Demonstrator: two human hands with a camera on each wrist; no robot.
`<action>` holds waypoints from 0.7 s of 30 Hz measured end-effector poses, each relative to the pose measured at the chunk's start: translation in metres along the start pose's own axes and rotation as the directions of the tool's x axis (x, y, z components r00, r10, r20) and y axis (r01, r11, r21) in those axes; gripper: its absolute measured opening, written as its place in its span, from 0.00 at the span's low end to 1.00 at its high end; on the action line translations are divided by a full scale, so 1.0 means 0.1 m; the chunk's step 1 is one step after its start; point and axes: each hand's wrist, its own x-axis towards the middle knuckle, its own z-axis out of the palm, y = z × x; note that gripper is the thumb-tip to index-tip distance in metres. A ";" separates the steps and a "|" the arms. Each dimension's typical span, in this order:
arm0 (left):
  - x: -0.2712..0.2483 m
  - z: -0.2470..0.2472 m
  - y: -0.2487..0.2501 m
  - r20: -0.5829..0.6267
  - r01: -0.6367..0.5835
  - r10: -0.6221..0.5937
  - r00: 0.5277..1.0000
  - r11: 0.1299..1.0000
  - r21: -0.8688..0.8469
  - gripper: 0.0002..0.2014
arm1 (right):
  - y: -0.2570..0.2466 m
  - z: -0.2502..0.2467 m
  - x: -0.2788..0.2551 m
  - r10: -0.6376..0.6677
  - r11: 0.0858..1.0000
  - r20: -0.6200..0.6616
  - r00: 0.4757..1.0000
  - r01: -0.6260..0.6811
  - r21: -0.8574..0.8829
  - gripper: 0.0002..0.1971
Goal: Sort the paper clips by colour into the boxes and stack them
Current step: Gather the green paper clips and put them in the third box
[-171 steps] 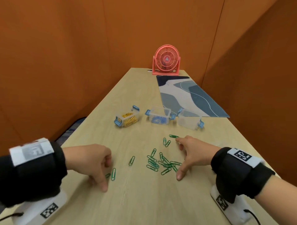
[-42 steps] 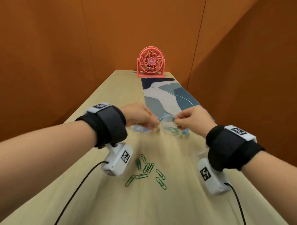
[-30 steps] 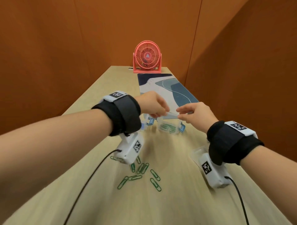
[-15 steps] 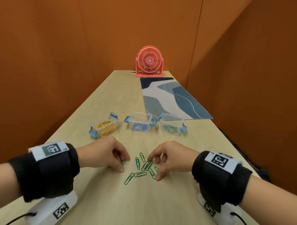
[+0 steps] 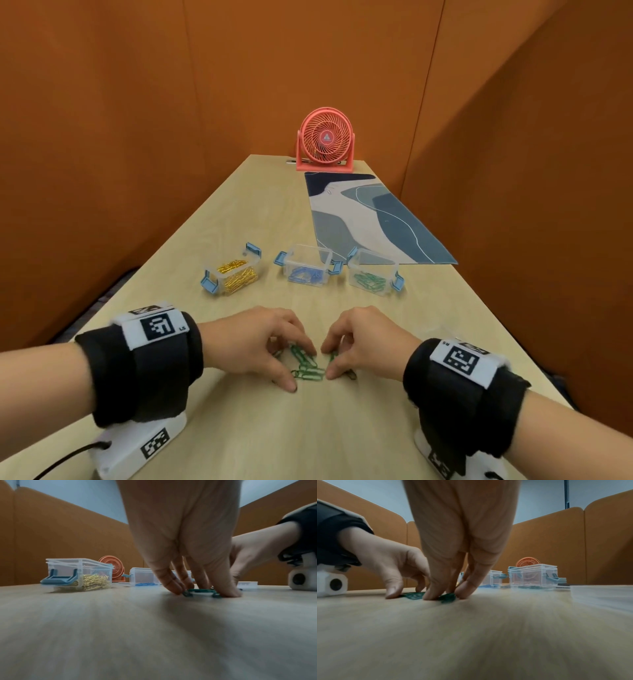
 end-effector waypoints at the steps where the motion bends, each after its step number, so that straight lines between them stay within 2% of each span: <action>1: -0.02 0.00 -0.01 -0.016 -0.010 0.010 1.000 1.000 -0.017 0.20 | 0.00 0.00 0.00 -0.009 1.000 0.003 1.000 0.009 0.014 0.14; 4: -0.06 0.00 -0.03 -0.049 -0.008 0.007 0.999 0.999 -0.033 0.14 | -0.01 0.01 -0.01 -0.028 1.000 -0.009 1.000 0.028 0.006 0.10; 5: -0.08 -0.01 -0.04 -0.053 -0.005 0.003 0.999 1.000 -0.026 0.16 | -0.01 0.01 -0.02 -0.033 0.999 -0.014 0.999 0.033 -0.011 0.12; 7: -0.12 -0.04 -0.07 -0.045 0.029 -0.030 0.999 0.999 -0.021 0.26 | 0.00 -0.01 -0.07 -0.041 0.998 0.001 0.999 0.041 -0.052 0.21; 9: -0.17 -0.05 -0.11 0.005 0.082 -0.082 0.997 0.996 -0.045 0.34 | 0.05 -0.04 -0.13 -0.027 0.997 0.043 0.999 0.030 -0.068 0.31; 11: -0.22 -0.04 -0.14 0.045 0.080 -0.078 0.996 0.996 -0.045 0.33 | 0.11 -0.07 -0.17 -0.011 0.998 0.097 0.995 0.017 -0.059 0.35; 13: -0.22 -0.01 -0.12 0.025 0.039 -0.038 0.999 0.998 -0.048 0.28 | 0.16 -0.10 -0.18 -0.016 0.999 0.105 0.994 0.020 -0.041 0.30; 17: -0.14 0.01 -0.05 -0.055 0.002 -0.007 0.998 0.996 -0.094 0.15 | 0.15 -0.11 -0.13 -0.048 0.998 0.047 0.998 0.050 -0.032 0.14; 21: -0.08 0.01 -0.01 -0.048 0.011 -0.013 0.999 0.999 -0.045 0.10 | 0.12 -0.09 -0.13 -0.118 0.989 0.048 0.992 0.121 -0.083 0.06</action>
